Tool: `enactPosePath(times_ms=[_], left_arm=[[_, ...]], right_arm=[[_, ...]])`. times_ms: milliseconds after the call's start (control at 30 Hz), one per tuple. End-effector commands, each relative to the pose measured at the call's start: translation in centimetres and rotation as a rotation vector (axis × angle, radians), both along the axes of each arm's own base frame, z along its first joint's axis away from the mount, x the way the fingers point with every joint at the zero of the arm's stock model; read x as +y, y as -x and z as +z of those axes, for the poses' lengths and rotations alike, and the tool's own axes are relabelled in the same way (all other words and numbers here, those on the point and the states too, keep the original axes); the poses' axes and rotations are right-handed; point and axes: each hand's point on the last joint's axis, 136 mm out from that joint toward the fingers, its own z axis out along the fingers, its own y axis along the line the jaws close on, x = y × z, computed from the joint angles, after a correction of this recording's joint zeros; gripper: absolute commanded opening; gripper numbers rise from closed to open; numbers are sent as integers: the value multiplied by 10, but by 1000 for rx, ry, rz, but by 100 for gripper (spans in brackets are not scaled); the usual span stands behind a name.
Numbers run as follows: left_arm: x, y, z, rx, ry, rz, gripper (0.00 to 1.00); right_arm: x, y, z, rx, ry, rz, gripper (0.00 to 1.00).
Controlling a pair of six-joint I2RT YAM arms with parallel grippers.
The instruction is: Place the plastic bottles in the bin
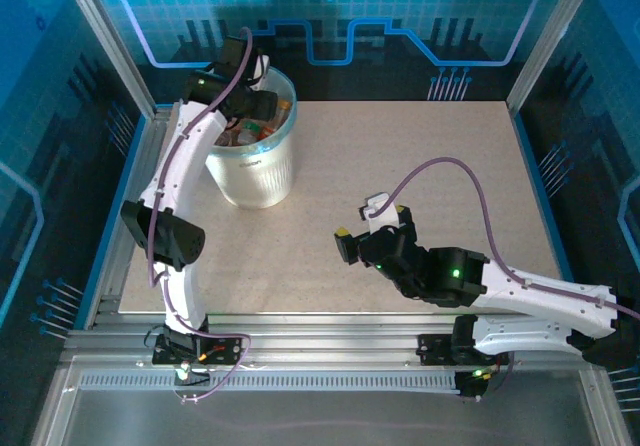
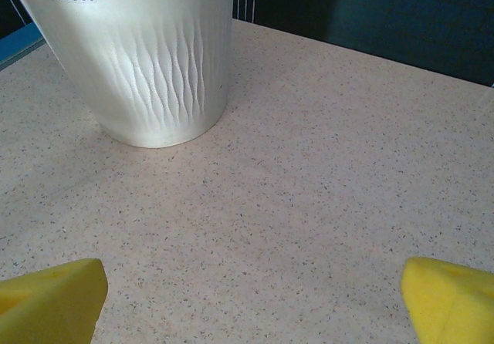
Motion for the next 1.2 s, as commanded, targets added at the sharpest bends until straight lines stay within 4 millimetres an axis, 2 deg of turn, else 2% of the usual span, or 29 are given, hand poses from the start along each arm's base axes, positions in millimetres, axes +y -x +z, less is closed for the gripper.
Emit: enactPosePath(times_ms=[0, 100, 233, 267, 300, 367, 433, 500, 567, 633, 667, 767, 833, 900, 967, 1067, 1167], left_arm=[[-4, 10, -3, 37, 33, -12, 65], [-9, 15, 31, -37, 97, -27, 72], [-2, 34, 104, -242, 160, -6, 81], [4, 44, 125, -306, 170, 6, 83], [8, 52, 140, -354, 177, 19, 83], [21, 79, 172, -477, 203, 44, 85], [33, 108, 189, -579, 231, 70, 86], [44, 135, 182, -658, 245, 95, 86], [61, 160, 152, -709, 231, 142, 86], [80, 178, 112, -723, 199, 226, 86], [88, 184, 83, -702, 173, 262, 86], [112, 197, 14, -660, 102, 383, 86], [124, 199, -21, -657, 58, 441, 86], [131, 198, -49, -665, 13, 473, 86], [137, 195, -74, -670, -43, 488, 87], [138, 188, -104, -671, -78, 461, 89], [129, 177, -131, -649, -21, 384, 90]], right_arm=[[-4, -2, 11, 5, -39, -31, 98], [-8, -3, 13, 7, -44, -48, 99], [-14, -4, 20, -4, -43, -76, 99], [-17, -4, 24, -10, -43, -86, 100], [-20, -5, 27, -15, -42, -97, 100], [-28, -6, 36, -31, -42, -131, 100], [-37, -8, 42, -44, -44, -164, 100], [-48, -12, 46, -47, -49, -198, 100], [-65, -19, 46, -41, -47, -254, 100], [-87, -29, 41, -21, -40, -324, 100], [-102, -35, 36, -4, -35, -365, 100], [-147, -53, 19, 9, -9, -498, 100], [-177, -63, 8, -3, 16, -586, 100], [-203, -72, -7, -12, 33, -655, 100], [-223, -83, -37, 9, 45, -671, 100], [-243, -96, -76, 35, 38, -676, 100], [-254, -109, -111, 33, 35, -672, 100]])
